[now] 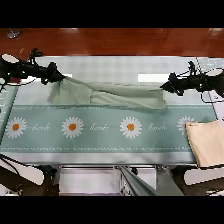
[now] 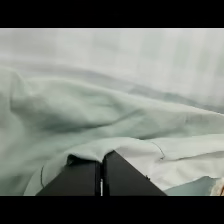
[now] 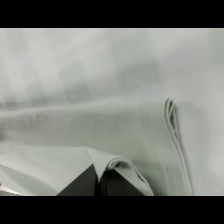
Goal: Fold the shirts.
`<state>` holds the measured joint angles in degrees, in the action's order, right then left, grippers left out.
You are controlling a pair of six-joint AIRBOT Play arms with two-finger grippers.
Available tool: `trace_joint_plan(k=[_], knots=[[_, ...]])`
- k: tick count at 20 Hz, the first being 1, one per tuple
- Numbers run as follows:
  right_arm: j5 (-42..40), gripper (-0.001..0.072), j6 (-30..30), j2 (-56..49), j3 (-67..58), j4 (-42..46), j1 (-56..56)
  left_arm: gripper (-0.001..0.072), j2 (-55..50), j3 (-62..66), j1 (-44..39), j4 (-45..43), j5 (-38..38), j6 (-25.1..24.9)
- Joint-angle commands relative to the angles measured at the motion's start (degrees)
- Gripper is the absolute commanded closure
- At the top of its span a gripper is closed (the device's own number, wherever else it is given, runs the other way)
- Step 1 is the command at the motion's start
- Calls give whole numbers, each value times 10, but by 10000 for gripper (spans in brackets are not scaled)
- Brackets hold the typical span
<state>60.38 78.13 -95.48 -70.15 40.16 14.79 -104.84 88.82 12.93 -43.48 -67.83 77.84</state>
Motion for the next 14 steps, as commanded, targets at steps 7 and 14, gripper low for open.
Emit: trace_joint_plan(k=[7, 14], knots=[[40, 95, -26, -29, -53, -42, 57, 5, -28, 69, 36, -121, -143, 50], [129, 95, 14, -29, -3, 118, 90, 5, 192, -175, 84, -165, 3, 17]])
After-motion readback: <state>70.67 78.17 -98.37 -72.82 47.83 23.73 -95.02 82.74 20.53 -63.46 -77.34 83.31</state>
